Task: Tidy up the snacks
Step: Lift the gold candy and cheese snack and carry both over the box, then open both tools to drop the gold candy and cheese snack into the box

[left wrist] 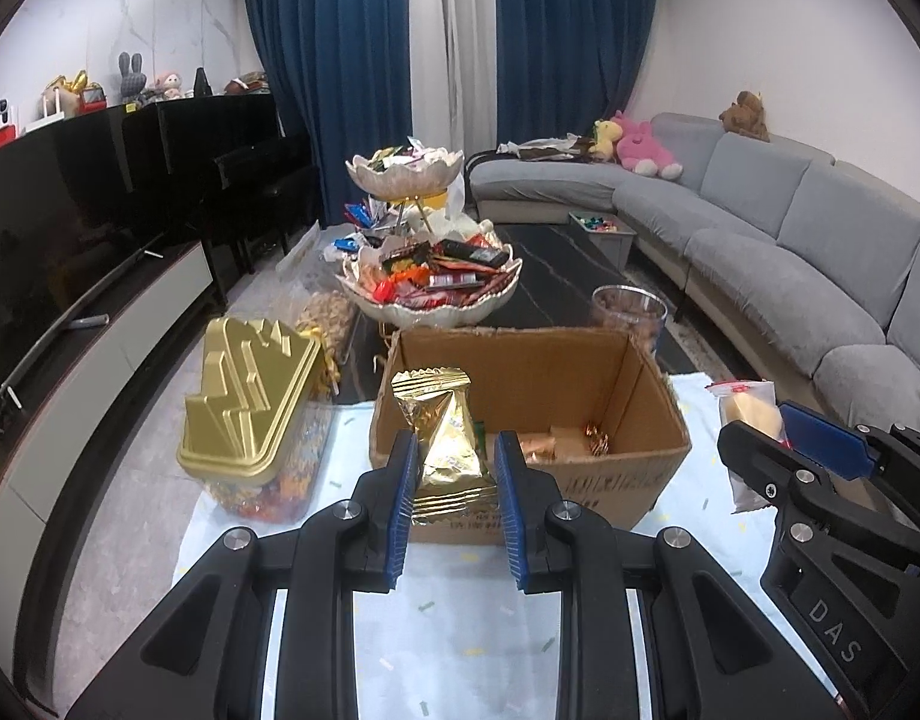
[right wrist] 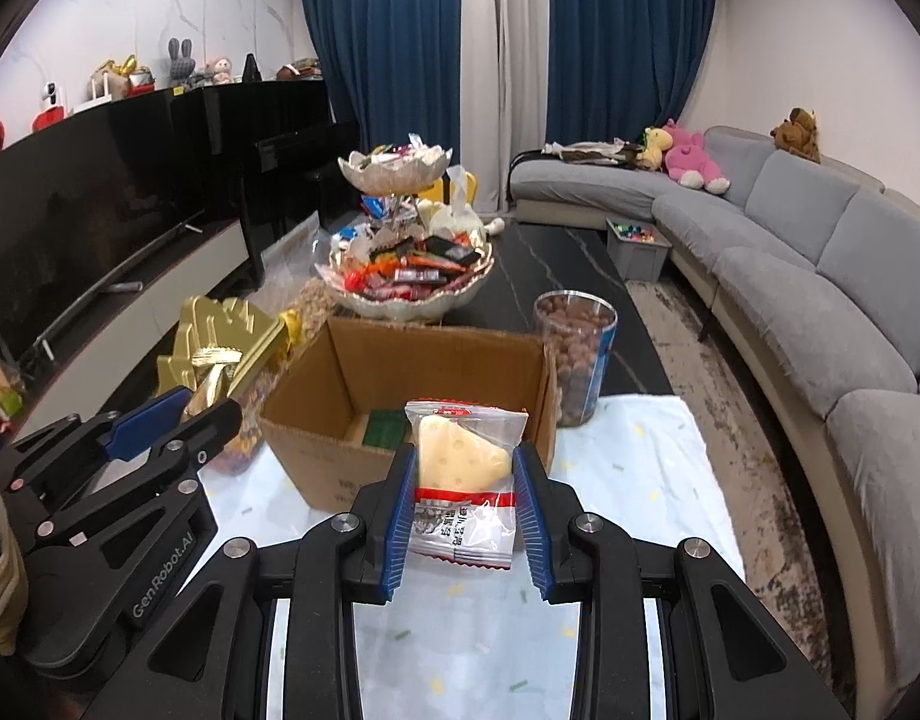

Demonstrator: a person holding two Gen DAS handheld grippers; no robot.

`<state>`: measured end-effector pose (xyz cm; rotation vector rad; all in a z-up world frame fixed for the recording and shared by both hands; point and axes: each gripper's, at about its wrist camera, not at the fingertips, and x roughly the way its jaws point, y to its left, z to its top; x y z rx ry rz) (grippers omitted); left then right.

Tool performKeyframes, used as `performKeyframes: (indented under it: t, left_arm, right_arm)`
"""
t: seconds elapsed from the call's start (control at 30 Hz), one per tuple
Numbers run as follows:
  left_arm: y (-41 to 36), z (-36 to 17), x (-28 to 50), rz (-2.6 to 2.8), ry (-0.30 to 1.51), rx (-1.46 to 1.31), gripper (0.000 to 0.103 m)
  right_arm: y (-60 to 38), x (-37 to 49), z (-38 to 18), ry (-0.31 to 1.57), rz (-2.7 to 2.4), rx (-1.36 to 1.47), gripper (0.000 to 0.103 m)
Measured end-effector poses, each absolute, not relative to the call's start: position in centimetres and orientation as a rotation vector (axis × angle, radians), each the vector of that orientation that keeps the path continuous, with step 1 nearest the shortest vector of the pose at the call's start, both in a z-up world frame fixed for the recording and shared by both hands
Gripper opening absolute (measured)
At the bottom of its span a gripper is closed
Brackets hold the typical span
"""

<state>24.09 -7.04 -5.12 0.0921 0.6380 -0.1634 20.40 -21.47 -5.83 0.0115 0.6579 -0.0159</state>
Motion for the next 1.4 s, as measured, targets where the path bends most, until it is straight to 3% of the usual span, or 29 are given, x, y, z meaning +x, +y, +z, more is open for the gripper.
performKeyframes:
  t: [0.43,1.4]
  left_arm:
    - [-7.2,-3.9,27.5,-0.169,0.630,0.086,0.026]
    - [-8.1,-8.1,36.7,-0.180,0.704,0.079,0.026]
  right_arm:
    - [-21.3,23.5,-4.5,0.635,-0.020,0.000,0.033]
    - [-22.1,32.8,-8.4,0.696,-0.020,0.005,0.033]
